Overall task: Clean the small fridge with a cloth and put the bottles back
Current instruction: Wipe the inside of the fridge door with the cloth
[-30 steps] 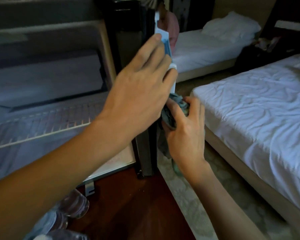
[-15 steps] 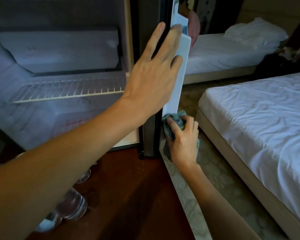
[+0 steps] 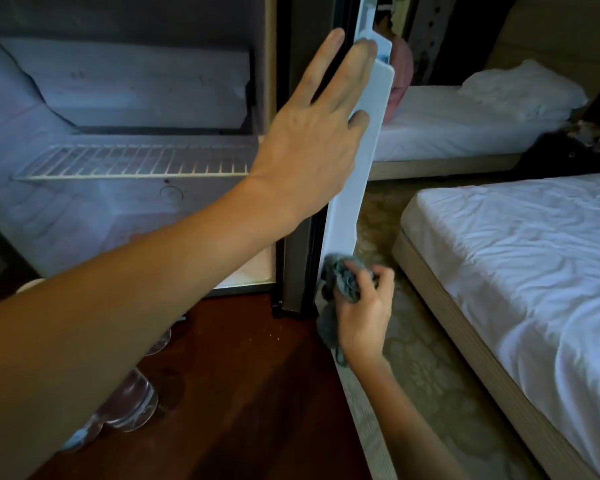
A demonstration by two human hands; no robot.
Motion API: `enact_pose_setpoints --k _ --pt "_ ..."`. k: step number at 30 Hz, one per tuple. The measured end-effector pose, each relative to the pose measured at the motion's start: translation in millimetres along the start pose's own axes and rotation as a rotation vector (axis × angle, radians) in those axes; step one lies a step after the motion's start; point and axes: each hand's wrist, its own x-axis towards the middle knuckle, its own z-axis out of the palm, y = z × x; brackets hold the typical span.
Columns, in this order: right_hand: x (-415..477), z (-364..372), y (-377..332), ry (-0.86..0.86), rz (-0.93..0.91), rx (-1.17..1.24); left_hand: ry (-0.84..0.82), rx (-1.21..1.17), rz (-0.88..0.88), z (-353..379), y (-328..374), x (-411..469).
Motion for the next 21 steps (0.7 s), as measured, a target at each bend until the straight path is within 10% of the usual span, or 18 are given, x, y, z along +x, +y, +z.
enact_pose_setpoints --k 10,21 --pt "132 -52 -99 0.372 -0.278 0.271 0.014 0.036 0.006 -9 -2 2" --pt "62 -14 -55 0.095 -0.125 0.126 0.027 0.002 -0.014 -11 -4 6"
